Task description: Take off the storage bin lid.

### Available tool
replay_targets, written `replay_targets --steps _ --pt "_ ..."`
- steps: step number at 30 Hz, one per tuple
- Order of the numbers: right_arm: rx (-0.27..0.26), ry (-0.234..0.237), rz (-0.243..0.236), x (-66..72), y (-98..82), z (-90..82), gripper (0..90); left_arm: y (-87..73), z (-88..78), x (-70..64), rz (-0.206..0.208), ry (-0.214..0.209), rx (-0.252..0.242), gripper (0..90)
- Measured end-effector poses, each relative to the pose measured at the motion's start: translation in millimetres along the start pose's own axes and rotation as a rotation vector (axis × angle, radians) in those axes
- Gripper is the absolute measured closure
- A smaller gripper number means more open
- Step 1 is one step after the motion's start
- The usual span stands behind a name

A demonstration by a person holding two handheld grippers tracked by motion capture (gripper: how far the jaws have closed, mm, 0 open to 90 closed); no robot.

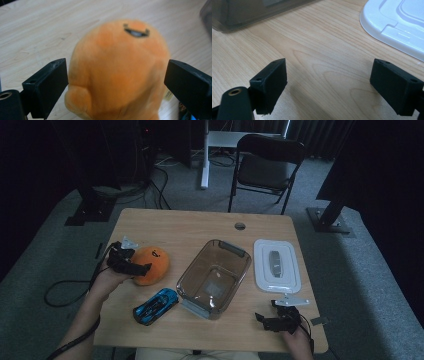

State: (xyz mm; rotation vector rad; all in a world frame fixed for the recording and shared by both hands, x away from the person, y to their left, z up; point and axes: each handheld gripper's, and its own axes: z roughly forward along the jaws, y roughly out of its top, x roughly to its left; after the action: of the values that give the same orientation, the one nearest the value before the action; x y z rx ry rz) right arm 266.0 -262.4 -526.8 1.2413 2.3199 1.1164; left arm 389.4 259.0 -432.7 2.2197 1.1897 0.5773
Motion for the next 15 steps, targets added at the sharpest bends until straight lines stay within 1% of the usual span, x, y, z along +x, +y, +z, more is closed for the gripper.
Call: replay_targets --steps 1,2,3,5,7,9,10,11,13,15 --pt "0.0 -0.001 0.0 0.0 0.0 0.1 13.6 -2.0 4.1 0.6 0.004 -0.004 0.021 5.9" --pt "-0.001 0.0 0.001 -0.1 0.0 0.0 13.6 -4.2 9.2 1.0 0.008 0.001 0.051 5.9" --pt "-0.002 0.003 0.003 -0.5 0.0 -0.1 13.6 -7.3 13.9 1.3 0.009 -0.007 0.063 5.9" --pt "-0.003 0.006 0.006 -1.1 -0.1 -0.2 13.7 -12.9 19.6 2.8 -0.005 -0.017 0.064 5.8" --pt "-0.004 0.007 0.007 -1.2 -0.1 -0.2 13.7 -16.7 22.3 5.7 -0.039 -0.02 0.056 5.9" --pt "-0.003 0.006 0.006 -1.1 0.0 -0.1 13.7 -19.8 24.0 7.2 -0.052 -0.02 0.06 6.6" --pt "-0.003 0.005 0.006 -1.0 0.0 -0.1 13.7 -21.3 23.7 7.4 -0.059 -0.026 0.052 13.9" --pt "-0.003 0.005 0.006 -0.9 0.0 -0.1 13.7 -22.5 23.3 6.8 -0.069 -0.028 0.049 18.6" --pt "-0.003 0.005 0.007 -1.1 0.0 -0.1 13.8 -24.2 20.5 5.4 -0.073 -0.028 0.039 30.7" --pt "-0.005 0.003 0.009 -1.2 0.0 -0.1 13.8 -25.3 17.7 4.4 -0.071 -0.028 0.036 40.2"
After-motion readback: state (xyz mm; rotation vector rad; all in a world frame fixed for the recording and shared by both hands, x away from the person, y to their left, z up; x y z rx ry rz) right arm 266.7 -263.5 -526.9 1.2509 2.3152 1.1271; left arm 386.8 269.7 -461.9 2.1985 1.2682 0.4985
